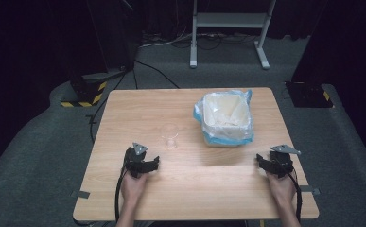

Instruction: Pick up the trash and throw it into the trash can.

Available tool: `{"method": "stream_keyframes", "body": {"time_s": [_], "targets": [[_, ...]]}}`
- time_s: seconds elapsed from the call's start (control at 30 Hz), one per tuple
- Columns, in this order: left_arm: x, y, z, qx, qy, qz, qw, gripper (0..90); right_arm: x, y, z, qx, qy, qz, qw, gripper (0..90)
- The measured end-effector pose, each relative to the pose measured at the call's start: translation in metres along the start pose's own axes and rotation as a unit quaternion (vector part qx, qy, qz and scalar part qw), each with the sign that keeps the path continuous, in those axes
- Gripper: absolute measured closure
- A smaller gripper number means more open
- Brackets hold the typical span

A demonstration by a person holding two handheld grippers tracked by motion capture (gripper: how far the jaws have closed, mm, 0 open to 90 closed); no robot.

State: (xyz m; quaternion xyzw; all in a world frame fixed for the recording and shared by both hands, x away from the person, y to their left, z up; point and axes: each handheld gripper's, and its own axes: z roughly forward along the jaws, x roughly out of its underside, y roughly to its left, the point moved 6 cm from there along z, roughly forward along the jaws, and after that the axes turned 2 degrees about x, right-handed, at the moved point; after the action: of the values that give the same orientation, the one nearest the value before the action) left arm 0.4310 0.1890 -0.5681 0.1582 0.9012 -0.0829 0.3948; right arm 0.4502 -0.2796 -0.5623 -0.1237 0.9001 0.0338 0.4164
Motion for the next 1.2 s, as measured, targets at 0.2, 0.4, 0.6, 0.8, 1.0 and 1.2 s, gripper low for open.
{"method": "stream_keyframes", "body": {"time_s": [0.2, 0.4, 0.6, 0.8, 1.0, 1.2], "targets": [[-0.0002, 0.0, 0.0002, -0.001, 0.0, -0.001, 1.0, 21.1, -0.0001, 0.0, 0.0, 0.001, 0.0, 0.0, 1.0, 41.2], [-0.0002, 0.0, 0.0001, -0.001, 0.0, 0.0, 1.0, 21.2, 0.0, 0.0, 0.0, 0.001, 0.0, -0.001, 1.0, 41.2], [-0.0001, 0.0, 0.0001, 0.001, 0.0, 0.001, 1.0, 21.2, 0.0, 0.0, -0.0001, 0.001, 0.0, -0.001, 1.0, 41.2], [-0.0005, -0.0009, -0.0003, 0.003, 0.0, 0.002, 1.0, 23.3, 0.0, 0.0, 0.0, 0.001, 0.0, 0.0, 1.0, 41.1], [-0.0003, -0.0016, -0.003, -0.005, 0.006, 0.008, 0.9999, 25.5, -0.0001, 0.0001, 0.0, 0.001, 0.0, 0.0, 1.0, 41.1], [-0.0013, -0.0012, -0.0086, 0.007, 0.002, -0.003, 1.0, 27.7, 0.0, 0.0, 0.0, 0.001, 0.0, 0.0, 1.0, 41.0]]}}
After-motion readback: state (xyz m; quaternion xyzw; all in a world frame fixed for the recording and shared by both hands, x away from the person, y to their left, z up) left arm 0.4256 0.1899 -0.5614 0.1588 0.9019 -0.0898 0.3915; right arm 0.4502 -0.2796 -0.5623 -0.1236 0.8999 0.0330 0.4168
